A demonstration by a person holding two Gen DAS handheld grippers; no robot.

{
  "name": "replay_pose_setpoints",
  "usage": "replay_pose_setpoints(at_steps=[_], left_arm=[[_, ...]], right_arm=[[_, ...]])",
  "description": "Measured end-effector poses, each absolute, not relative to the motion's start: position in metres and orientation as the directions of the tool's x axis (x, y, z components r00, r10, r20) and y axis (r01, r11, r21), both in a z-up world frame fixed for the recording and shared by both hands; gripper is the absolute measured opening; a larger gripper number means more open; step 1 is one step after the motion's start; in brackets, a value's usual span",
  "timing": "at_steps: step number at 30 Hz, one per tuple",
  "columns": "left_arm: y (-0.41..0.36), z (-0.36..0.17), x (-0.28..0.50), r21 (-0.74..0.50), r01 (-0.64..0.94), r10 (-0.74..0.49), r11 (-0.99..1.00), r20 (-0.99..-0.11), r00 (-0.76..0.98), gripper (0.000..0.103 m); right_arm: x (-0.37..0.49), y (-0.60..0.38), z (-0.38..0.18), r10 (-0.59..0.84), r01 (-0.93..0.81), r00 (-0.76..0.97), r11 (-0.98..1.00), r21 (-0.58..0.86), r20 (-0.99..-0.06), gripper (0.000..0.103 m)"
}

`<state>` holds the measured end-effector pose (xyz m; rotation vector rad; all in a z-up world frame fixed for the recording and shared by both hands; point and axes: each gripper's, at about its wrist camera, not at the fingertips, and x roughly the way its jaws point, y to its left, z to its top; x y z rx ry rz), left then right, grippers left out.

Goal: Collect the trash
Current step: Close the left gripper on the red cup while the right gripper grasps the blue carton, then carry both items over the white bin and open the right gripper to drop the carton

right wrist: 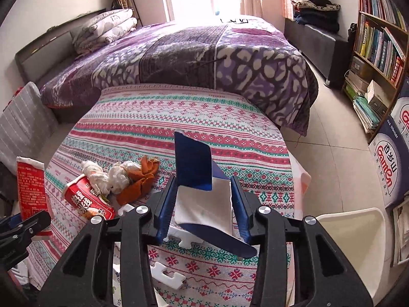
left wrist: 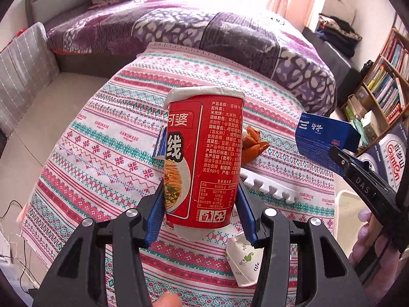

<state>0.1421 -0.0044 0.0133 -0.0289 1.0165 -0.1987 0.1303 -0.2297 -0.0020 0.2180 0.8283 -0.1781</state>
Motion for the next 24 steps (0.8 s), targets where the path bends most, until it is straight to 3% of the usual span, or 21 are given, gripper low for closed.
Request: replay_pose_setpoints(at_steps=[1,8,24], left_arm=[[-0.004,0.016,0.141,-0.118,0.150,-0.180,0.982,-0.832,0.524,0.051],[-0.012,0.026,0.131,-0.125,0.158,-0.194,0.979,-0.794,0.576,0.051],[-0.058,0.036,0.112,-0.117,0.241,-0.243,0.963,-0.763,0.599,0.051]], right_arm=[[0.127,-0.230,0.001,-0.072,0.244,0.669,0.961,0.127,-0.740,0.026],[0.111,-0.239,0.012,-0.026,0.243,0.696,0.949,0.201,-0.717,0.023],[0.069,-0.265,0.033,-0.097,0.283,0.727,0.944,0.168,-0.680,0.022]])
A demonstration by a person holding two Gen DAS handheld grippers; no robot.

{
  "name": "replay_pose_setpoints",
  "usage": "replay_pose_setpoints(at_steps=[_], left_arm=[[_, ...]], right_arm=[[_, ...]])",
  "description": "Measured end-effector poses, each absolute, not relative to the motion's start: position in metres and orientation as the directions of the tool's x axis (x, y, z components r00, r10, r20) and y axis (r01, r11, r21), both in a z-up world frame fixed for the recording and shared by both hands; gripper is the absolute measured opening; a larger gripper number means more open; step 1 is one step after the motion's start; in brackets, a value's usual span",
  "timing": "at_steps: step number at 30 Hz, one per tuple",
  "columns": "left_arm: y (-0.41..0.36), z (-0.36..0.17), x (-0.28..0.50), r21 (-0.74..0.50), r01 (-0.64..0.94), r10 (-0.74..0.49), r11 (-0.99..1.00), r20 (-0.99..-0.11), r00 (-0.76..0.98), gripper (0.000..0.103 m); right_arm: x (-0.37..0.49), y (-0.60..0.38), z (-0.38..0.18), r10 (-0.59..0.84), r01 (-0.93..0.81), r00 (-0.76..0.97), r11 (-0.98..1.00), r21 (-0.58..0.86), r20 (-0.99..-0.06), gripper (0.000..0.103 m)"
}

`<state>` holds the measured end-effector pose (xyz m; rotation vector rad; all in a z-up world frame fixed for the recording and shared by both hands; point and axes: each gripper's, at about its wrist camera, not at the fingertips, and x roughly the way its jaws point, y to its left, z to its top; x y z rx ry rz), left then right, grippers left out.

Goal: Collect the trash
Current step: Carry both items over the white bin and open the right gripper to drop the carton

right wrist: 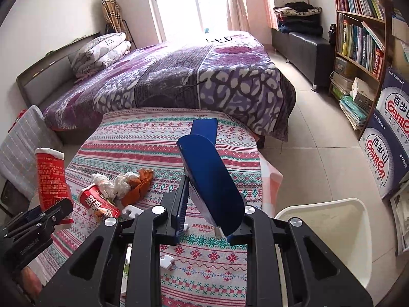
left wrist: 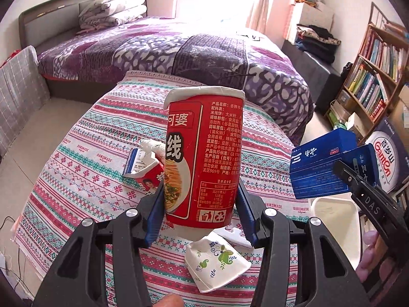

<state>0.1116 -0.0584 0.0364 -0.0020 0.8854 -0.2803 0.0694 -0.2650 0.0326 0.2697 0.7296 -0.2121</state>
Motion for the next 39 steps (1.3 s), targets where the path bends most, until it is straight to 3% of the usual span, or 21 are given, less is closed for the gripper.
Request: replay_pose_setpoints(at_steps=[28,35,37,39], left_arm=[[-0.169,0.016,0.063,-0.117,0.467,-0.371,0.876,-0.782,0.500,0.051],[-0.197,0.008,0.047,-0.140,0.532,-0.414,0.835,-0.797,0.440,0.051],[-0.205,0.007,0.042,-0.146,0.549,-0.424,0.823,-0.800,0.424,0.051],[-0.215,0.005,0.038,-0.152,0.564,-0.434,0.811,-0.803,0.408,0.051]], right_arm=[[-0.003,-0.378,0.025,-0.302,0.559,0.589,0.822,0.108,-0.750,0.024],[-0.022,-0.406,0.020,-0.348,0.640,0.522,0.764,0.087,-0.779,0.039],[-0.029,-0.413,0.019,-0.361,0.660,0.509,0.746,0.086,-0.781,0.050],[-0.035,-0.419,0.020,-0.375,0.676,0.502,0.732,0.083,-0.780,0.054]])
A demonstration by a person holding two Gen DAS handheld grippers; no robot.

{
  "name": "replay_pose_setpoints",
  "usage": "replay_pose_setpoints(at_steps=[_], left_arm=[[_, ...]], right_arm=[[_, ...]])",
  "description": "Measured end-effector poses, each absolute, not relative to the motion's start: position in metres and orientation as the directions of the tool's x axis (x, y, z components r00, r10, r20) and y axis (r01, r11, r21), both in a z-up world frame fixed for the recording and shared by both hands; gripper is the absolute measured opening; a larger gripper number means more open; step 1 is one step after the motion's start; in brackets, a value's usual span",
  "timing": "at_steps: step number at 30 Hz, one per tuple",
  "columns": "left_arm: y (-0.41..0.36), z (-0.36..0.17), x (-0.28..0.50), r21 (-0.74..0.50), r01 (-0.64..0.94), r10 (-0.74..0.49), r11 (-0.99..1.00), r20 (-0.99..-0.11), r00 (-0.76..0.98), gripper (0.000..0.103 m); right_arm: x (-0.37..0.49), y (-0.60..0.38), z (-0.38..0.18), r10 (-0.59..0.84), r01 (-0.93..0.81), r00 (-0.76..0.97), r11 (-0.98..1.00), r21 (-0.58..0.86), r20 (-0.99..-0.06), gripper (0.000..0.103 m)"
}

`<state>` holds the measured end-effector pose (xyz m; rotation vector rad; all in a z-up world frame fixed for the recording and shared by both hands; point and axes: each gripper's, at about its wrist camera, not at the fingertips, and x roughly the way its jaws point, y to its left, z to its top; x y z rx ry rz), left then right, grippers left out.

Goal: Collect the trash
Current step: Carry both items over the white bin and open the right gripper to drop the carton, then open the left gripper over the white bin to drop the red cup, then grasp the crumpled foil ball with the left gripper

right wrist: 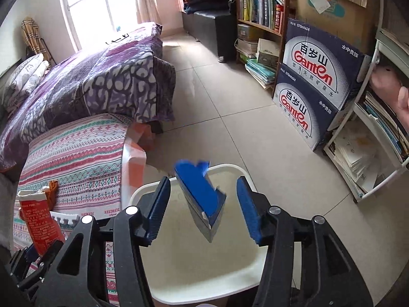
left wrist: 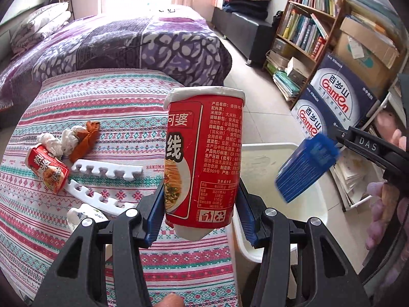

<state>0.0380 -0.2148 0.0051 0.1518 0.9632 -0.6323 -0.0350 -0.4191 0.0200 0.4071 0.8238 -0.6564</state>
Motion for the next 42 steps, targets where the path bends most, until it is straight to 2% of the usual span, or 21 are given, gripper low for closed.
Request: replay_pose_setpoints(at_steps=[2,8,20,21,23,24,32,42], left_arm=[[-0.222,0.004,0.032,-0.159,0.580,-0.445,0.799,-0.805,0.391,0.051],[-0.249,0.002,0.017,-0.158,0.628,-0.463,0.762,-0.811,0.357,0.051],[-0.289,0.003,0.006,-0.187,0.685,-0.506,0.704,-0.809,0.299,0.054],[-0.290,0.005,0.006,-0.199,0.689,-0.518,0.697,-0.804,0.292,0.056],[-0.290,0.006,0.008,-0.221,0.696,-0.538,0.683,-0.797,0.276,0.077],[-0.288,0.007,0.010,-0.228,0.695,-0.545,0.682,-0.793,0.274,0.080],[-0.249,0.003,0.026,-0.191,0.656,-0.489,0.730,-0.817,0.307,0.082],[-0.168,0.008,0.035,-0.102,0.673,-0.387,0.732,-0.876,0.288,0.084]], right_arm=[[-0.042,-0.424,0.022,-0.392,0.693,0.495,0.716,0.081,-0.776,0.063],[-0.058,-0.440,0.032,-0.422,0.731,0.493,0.675,0.099,-0.761,0.076],[-0.069,-0.452,0.042,-0.430,0.748,0.499,0.652,0.124,-0.752,0.082],[-0.070,-0.453,0.042,-0.434,0.753,0.498,0.646,0.126,-0.751,0.082],[-0.071,-0.454,0.043,-0.434,0.759,0.498,0.636,0.135,-0.751,0.085],[-0.071,-0.455,0.043,-0.432,0.762,0.497,0.632,0.141,-0.752,0.086],[-0.063,-0.446,0.038,-0.404,0.747,0.501,0.649,0.145,-0.765,0.094],[-0.028,-0.399,0.020,-0.295,0.614,0.493,0.785,0.087,-0.819,0.095]])
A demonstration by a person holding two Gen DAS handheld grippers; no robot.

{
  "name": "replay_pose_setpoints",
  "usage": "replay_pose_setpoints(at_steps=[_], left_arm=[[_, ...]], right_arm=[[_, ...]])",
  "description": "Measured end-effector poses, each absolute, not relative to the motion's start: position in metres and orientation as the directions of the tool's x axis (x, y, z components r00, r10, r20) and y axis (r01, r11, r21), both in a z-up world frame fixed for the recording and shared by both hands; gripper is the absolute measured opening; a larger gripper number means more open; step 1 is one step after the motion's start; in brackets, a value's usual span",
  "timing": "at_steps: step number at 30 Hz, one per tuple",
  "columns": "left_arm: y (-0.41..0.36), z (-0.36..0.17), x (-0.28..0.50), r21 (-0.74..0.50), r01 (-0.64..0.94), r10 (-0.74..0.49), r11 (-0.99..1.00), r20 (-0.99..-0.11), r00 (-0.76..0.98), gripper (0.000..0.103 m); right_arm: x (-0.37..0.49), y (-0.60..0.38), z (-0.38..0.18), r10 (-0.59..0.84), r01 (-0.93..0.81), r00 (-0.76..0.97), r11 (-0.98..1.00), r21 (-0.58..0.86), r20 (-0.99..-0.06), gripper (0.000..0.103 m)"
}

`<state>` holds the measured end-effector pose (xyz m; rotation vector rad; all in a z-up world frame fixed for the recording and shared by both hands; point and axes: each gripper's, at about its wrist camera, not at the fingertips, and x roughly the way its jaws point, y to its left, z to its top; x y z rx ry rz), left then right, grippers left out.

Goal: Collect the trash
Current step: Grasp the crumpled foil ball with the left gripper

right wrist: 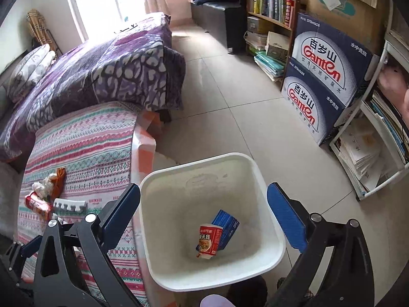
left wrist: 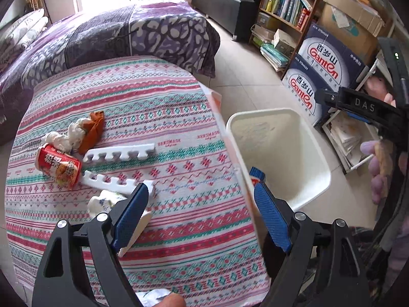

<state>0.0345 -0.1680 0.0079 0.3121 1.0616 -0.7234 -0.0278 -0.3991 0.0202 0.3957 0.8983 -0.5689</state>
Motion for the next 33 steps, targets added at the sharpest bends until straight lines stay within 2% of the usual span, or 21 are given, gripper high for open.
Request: replay_pose_setpoints(at_steps=[7,10,14,21,22,24,25,28,33], left_arm=[[-0.120,-0.017,0.018,-0.029,0.760,-0.240,0.650,-0.956,0.170,0.084],[-0.102,-0.035,0.006,-0.051,0.786,-0.192,0.616,-0.977,0.087,0.084],[-0.089,-0.055,-0.009,-0.016,0.817,-0.115,0.577,-0.991,0.062,0.084],[-0.067,-0.081,-0.017,-0.033,0.823,-0.061,0.567,-0.998,0.002,0.084],[-0.065,-0.085,-0.020,-0.024,0.826,-0.048,0.563,-0.999,0.004,0.083],[-0.062,-0.090,-0.023,-0.008,0.829,-0.033,0.559,-0.999,0.013,0.068],[-0.058,-0.091,-0.024,0.001,0.829,-0.029,0.560,-0.999,0.021,0.057],[-0.043,-0.086,-0.015,-0.030,0.802,-0.059,0.597,-0.998,0.006,0.049],[-0.005,-0.074,0.023,-0.032,0.681,-0.088,0.732,-0.995,0.048,0.049]], right_arm=[[-0.005,-0.356,0.012,-0.238,0.494,0.482,0.868,0.038,-0.843,0.096],[0.004,-0.341,0.008,-0.217,0.454,0.471,0.891,0.024,-0.855,0.096],[0.016,-0.323,0.001,-0.196,0.408,0.455,0.913,0.007,-0.869,0.096],[0.031,-0.293,-0.009,-0.141,0.319,0.437,0.948,0.006,-0.888,0.096],[0.033,-0.288,-0.011,-0.132,0.304,0.435,0.953,0.008,-0.891,0.096],[0.037,-0.278,-0.013,-0.111,0.277,0.434,0.961,0.015,-0.894,0.096],[0.040,-0.272,-0.014,-0.098,0.259,0.433,0.966,0.020,-0.896,0.096],[0.046,-0.257,-0.017,-0.077,0.217,0.432,0.976,0.021,-0.898,0.096],[0.055,-0.232,-0.023,-0.036,0.151,0.427,0.988,0.032,-0.903,0.096]])
